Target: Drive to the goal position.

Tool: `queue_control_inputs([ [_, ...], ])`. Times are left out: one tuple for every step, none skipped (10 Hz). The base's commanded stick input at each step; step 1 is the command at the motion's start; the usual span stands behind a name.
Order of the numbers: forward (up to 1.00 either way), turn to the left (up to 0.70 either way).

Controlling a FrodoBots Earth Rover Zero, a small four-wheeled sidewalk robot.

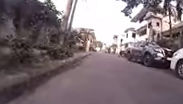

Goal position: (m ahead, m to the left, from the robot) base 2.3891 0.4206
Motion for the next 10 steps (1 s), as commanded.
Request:
queue_control_inputs([
  [1.00,-0.04],
  [1.00,-0.09],
  [1.00,-0.14],
  [1.00,-0.19],
  [1.00,-0.25],
  [1.00,-0.30],
  [1.00,-0.35],
  [1.00,-0.40],
  [1.00,-0.20],
  [1.00,0.00],
])
